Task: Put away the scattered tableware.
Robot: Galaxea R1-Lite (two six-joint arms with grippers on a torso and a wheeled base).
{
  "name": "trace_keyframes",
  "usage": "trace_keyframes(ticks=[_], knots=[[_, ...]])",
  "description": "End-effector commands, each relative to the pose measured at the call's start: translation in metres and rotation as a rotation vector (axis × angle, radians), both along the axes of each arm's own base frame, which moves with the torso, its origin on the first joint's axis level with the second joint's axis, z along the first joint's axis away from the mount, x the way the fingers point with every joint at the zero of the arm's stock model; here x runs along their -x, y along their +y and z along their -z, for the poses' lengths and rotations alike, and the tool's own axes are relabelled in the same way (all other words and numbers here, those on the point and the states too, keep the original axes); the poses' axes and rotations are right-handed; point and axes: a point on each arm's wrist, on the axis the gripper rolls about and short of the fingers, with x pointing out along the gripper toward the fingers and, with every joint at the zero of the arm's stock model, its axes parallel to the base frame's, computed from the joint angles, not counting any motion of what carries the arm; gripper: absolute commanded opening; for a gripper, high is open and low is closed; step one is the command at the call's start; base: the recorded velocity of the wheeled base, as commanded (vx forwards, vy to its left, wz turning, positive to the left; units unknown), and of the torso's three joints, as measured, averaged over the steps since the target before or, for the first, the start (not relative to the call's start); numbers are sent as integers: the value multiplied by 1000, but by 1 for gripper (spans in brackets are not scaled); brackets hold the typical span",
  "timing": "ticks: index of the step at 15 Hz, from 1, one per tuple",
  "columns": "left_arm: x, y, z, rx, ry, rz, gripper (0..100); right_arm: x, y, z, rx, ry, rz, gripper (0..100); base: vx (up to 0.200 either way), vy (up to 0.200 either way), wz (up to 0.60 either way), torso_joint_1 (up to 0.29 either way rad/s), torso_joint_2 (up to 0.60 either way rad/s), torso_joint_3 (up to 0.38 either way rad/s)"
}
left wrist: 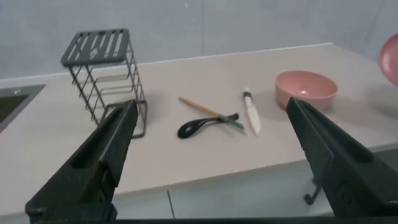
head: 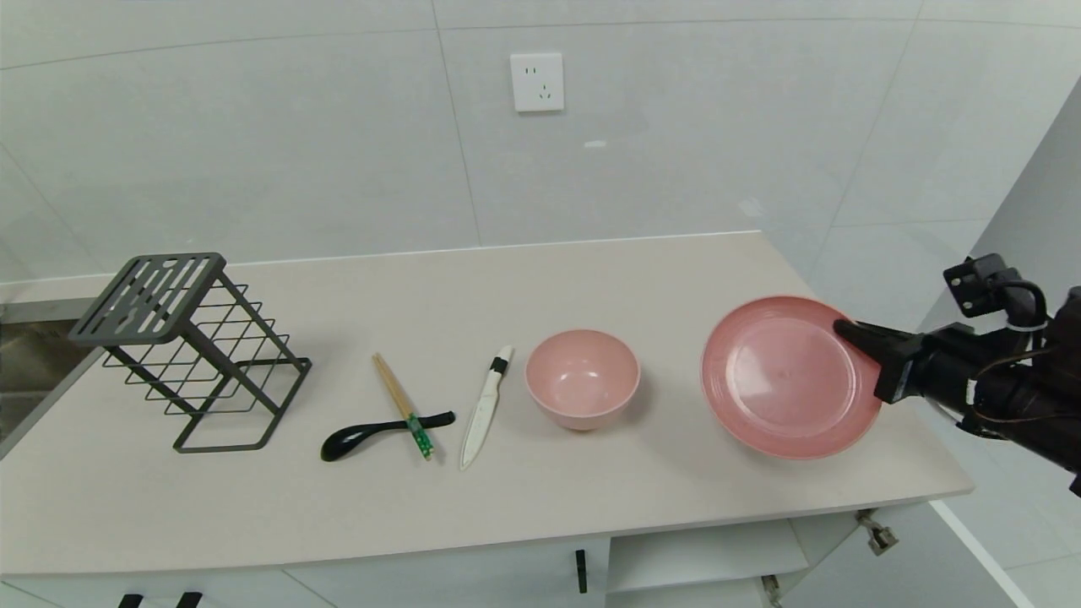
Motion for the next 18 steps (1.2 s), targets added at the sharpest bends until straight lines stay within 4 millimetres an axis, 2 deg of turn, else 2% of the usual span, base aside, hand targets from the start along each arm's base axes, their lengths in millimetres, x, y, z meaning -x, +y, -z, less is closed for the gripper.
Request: trace_keyframes(ticks=[1,3,5,7,8,13,16,18], knots=[[-12,-1,-51,-18,41,69,100,25,-4,-23,-20,-84,5,0,0,0,0,0,0,0],[-29,-3,-67,-28,108,156,100,44,-9,-26,-36,-99,23,0,0,0,0,0,0,0],[-47,-7,-67,-78,194,317,100,61,-23,-25,-34,-124,82,0,0,0,0,0,0,0],[-65,-9,-66,-94,275,377,100,69,-27,-43,-36,-205,99,0,0,0,0,0,0,0],[-80,-9,-67,-88,329,381,100,75,-27,-50,-37,-240,100,0,0,0,0,0,0,0],[-136,-12,-75,-117,322,391,100,76,-26,-49,-34,-235,96,0,0,0,0,0,0,0],[-163,-31,-77,-132,294,551,100,81,-25,-52,-33,-253,94,0,0,0,0,0,0,0],[-189,-42,-74,-140,276,613,100,82,-25,-53,-34,-259,90,0,0,0,0,0,0,0]])
